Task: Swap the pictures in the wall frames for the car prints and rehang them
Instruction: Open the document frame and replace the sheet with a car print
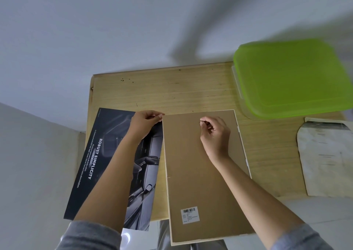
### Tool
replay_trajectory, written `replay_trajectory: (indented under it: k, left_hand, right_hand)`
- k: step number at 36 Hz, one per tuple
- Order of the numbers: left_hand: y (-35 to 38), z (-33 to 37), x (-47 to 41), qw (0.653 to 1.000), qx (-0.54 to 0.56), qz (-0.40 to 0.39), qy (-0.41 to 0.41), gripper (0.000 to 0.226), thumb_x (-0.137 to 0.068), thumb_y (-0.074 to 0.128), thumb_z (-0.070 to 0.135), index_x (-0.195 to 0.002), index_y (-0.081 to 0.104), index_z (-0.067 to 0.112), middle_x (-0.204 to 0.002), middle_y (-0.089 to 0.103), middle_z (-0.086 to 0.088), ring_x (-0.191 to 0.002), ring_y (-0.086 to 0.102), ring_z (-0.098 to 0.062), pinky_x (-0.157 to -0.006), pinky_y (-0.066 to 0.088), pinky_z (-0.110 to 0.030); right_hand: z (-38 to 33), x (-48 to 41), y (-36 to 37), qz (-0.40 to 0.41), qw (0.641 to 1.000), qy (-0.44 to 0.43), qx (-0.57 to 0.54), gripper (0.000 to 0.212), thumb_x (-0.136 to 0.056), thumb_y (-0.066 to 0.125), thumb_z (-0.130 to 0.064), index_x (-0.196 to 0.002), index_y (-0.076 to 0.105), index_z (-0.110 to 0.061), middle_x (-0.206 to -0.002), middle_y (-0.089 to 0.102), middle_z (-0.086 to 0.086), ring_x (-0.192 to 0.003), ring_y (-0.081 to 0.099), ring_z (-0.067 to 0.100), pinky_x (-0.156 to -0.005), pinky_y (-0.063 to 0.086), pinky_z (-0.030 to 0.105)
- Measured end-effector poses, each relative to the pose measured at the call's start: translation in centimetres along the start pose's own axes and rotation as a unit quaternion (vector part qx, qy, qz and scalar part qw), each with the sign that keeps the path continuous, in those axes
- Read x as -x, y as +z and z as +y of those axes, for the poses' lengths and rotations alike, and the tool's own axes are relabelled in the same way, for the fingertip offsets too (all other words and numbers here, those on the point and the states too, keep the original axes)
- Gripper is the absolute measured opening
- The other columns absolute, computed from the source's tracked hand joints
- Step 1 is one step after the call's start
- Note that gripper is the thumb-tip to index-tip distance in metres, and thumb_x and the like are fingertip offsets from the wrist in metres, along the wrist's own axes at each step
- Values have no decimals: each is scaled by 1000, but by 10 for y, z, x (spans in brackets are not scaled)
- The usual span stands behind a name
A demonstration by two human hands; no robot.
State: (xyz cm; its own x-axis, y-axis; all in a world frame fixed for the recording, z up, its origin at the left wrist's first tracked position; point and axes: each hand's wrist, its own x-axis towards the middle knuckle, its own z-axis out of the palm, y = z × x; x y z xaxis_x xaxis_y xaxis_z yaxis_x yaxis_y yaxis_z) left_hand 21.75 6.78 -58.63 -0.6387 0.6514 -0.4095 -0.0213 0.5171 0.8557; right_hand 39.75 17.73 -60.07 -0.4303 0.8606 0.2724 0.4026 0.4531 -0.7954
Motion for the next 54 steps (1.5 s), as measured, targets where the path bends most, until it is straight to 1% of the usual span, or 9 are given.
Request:
replay_trajectory:
  k: [8,13,18,25,31,35,40,51,54]
  left_hand:
    - [5,3,9,999,26,25,-10,16,-91,58,20,-102,70,18,-96,71,3,-95,63,-5,-92,46,-23]
    - [21,1,23,993,11,113,16,22,-90,59,26,-110,68,19,-91,66,11,-81,58,3,-72,46,-5]
    - [28,2,27,990,14,133,33,28,-88,61,29,-113,65,17,-99,65,8,-87,58,6,-72,45,-3]
    - [35,4,29,980,69,185,23,27,-87,64,25,-110,67,12,-98,68,4,-88,61,0,-83,50,-16]
    - [47,6,29,965,100,243,9,24,-88,62,19,-110,67,10,-95,65,9,-84,58,6,-73,43,0]
    - [49,7,28,960,111,256,0,24,-88,62,18,-110,67,10,-95,65,10,-86,59,2,-74,45,-1]
    - [51,10,27,957,112,267,-1,23,-88,63,18,-109,68,10,-94,65,9,-84,58,2,-73,44,-1]
    - [53,10,24,959,70,274,3,20,-90,58,16,-106,68,9,-95,64,6,-85,56,-3,-66,42,-1]
    - [53,10,22,961,53,271,4,21,-91,57,17,-107,66,8,-98,64,2,-89,56,-6,-75,42,-9]
  right_hand:
    - [2,-3,1,-5,1000,0,-1,16,-76,60,9,-79,69,-5,-72,63,7,-66,57,22,-65,41,10]
    - [2,-4,2,-6,1000,2,-10,16,-77,60,9,-80,69,-4,-74,64,8,-67,58,23,-66,42,8]
    - [-1,-5,1,-2,1000,-6,-18,16,-77,60,9,-81,69,-3,-74,64,8,-66,57,20,-65,41,6]
    - [-1,-8,5,-12,1000,-11,-9,14,-77,62,7,-82,70,-3,-75,65,7,-66,57,19,-65,41,5]
    - [-2,-12,-2,-62,998,-3,-22,14,-81,64,1,-93,70,-3,-82,66,8,-69,59,12,-67,42,3]
    - [14,-9,-33,-38,999,7,-3,19,-83,65,-4,-101,68,-5,-90,62,4,-77,56,6,-71,43,6]
    - [44,9,-78,30,994,91,52,21,-83,63,-1,-103,67,-2,-97,59,13,-84,58,20,-79,38,1]
    - [48,15,-87,-15,991,134,25,19,-85,56,4,-98,70,0,-88,64,11,-72,55,5,-68,35,-1]
    - [47,15,-87,-13,991,134,26,19,-85,56,5,-98,70,1,-86,61,8,-73,54,-1,-68,35,-2]
